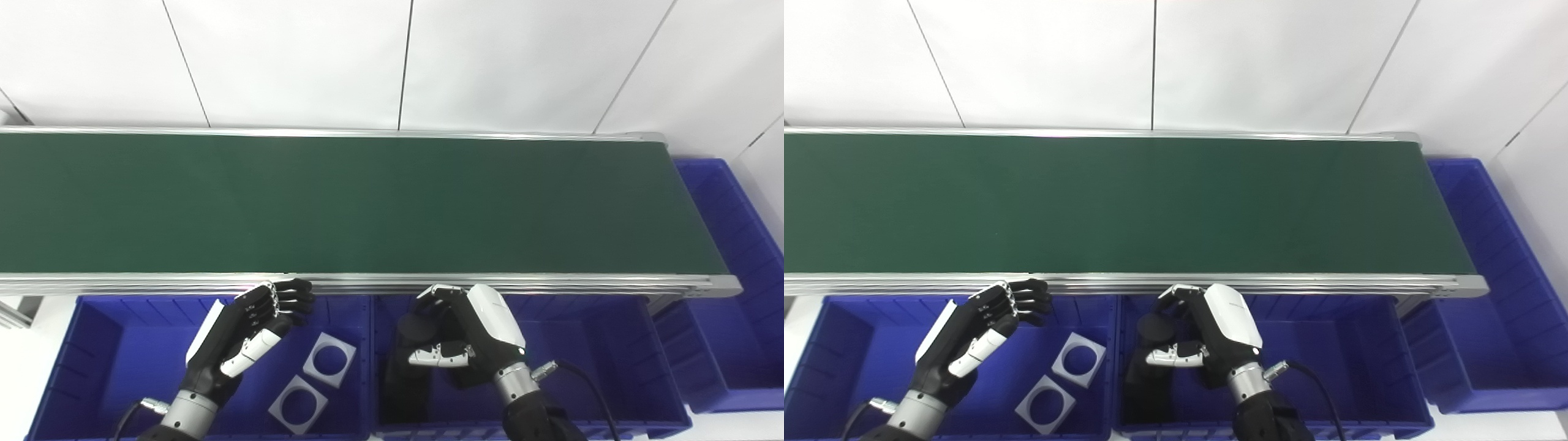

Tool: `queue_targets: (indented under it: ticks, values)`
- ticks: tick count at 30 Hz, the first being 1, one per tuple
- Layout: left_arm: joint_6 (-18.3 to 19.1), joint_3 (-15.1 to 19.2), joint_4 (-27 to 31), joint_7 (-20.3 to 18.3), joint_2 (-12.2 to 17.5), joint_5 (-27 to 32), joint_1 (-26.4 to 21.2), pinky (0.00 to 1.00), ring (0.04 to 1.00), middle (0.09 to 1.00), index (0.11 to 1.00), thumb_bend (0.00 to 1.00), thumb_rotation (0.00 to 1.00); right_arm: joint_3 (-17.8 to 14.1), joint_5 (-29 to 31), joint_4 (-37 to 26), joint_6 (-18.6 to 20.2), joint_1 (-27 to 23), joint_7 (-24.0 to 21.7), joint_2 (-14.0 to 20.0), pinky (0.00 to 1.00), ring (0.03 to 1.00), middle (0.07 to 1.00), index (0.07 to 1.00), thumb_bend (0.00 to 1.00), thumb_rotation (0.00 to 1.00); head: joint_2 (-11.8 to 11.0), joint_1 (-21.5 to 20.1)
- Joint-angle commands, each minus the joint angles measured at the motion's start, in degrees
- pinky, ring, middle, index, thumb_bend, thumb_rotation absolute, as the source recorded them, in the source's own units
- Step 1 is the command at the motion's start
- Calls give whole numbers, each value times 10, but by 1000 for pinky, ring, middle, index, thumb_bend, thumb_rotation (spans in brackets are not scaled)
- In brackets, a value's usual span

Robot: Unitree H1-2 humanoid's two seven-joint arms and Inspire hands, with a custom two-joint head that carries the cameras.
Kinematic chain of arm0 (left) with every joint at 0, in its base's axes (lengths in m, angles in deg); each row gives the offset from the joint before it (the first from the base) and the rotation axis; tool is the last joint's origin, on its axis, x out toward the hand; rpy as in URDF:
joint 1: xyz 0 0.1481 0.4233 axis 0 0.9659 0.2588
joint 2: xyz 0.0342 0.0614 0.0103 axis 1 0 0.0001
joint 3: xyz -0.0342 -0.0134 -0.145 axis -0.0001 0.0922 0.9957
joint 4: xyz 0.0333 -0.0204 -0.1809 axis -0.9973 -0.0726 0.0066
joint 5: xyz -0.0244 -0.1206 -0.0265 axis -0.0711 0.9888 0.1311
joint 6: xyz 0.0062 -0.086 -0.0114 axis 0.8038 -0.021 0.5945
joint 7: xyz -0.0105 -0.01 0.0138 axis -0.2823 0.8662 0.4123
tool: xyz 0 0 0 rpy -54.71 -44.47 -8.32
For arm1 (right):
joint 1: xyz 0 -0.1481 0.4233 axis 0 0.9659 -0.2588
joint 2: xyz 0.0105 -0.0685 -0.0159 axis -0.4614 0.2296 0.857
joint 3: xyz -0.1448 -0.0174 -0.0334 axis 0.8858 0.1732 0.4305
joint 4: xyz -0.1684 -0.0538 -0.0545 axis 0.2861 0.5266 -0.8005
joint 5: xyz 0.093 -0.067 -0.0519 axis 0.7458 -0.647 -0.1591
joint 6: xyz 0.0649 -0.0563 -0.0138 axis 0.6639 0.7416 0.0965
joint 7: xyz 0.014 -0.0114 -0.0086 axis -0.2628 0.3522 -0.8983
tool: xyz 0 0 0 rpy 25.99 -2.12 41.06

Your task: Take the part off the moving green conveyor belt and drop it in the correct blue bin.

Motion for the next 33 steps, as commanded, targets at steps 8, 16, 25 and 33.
queue_targets:
  ticks: [8, 16, 25, 33]
  values:
    - [-18, 2, 7, -5, 4, 6, -9, 570, 637, 673, 690, 745, 688, 7, 24, -35, 5, -2, -22, 7, 852, 941, 991, 999, 983, 799, -3, 3]
    - [-29, 0, 1, -4, 4, -3, -11, 565, 631, 669, 689, 717, 683, 8, 36, -33, 1, -1, -16, 10, 851, 942, 1000, 1000, 1000, 830, -9, 6]
    - [-25, 0, 0, -2, 1, -5, -9, 570, 636, 670, 688, 726, 682, 6, 42, -39, -23, 3, 13, 4, 816, 890, 950, 976, 962, 818, -14, 11]
    - [-43, -3, -12, -5, 0, -4, -9, 555, 631, 670, 691, 688, 672, 4, 122, -59, -59, 10, 39, -26, 712, 814, 876, 903, 842, 751, -28, 27]
